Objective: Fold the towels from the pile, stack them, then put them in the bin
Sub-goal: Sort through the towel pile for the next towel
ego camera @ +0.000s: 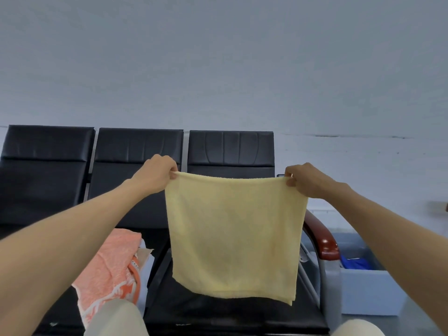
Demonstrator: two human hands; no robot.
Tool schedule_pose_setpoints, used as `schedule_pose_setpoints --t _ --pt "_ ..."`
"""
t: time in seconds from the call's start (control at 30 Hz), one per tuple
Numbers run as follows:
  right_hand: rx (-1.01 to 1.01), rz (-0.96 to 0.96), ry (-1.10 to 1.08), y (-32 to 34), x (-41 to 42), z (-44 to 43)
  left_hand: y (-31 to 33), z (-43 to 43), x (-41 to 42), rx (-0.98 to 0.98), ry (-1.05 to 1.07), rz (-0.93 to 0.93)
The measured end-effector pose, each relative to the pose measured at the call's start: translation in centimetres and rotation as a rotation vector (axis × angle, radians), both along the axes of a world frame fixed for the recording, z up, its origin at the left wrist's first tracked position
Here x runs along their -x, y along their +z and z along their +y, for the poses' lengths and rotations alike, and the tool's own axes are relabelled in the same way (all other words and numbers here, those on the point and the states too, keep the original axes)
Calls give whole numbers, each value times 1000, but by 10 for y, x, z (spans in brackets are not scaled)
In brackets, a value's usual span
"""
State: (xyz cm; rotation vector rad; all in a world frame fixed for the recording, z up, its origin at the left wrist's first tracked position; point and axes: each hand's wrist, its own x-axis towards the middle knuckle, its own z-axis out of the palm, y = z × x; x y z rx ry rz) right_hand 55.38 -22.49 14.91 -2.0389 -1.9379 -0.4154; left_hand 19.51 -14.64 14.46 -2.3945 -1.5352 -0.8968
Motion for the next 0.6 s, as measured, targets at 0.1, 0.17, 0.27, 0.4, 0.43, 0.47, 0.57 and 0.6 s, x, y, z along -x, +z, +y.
schedule_pose_setpoints --t 0.1,0.17,0.27,0.4,0.43,0.47,0.57,0.6 --pt "41 -23 16 13 6 -5 6 -7 1 -20 1 17" --pt "60 -37 22 22 9 -10 12 -11 1 -22 15 15" --pt "84 -16 15 31 10 -16 21 -16 1 -7 45 -1" --pt "79 -2 4 34 7 -12 25 -10 1 5 62 -20" --pt "86 2 3 32 4 -6 23 -4 0 22 66 -17" --pt "91 -1 3 31 3 -4 21 -1 0 45 72 -10" --pt "85 3 -23 17 -8 20 8 23 -5 123 74 -1" --pt "90 6 -42 7 -12 31 0 33 -7 167 72 -9"
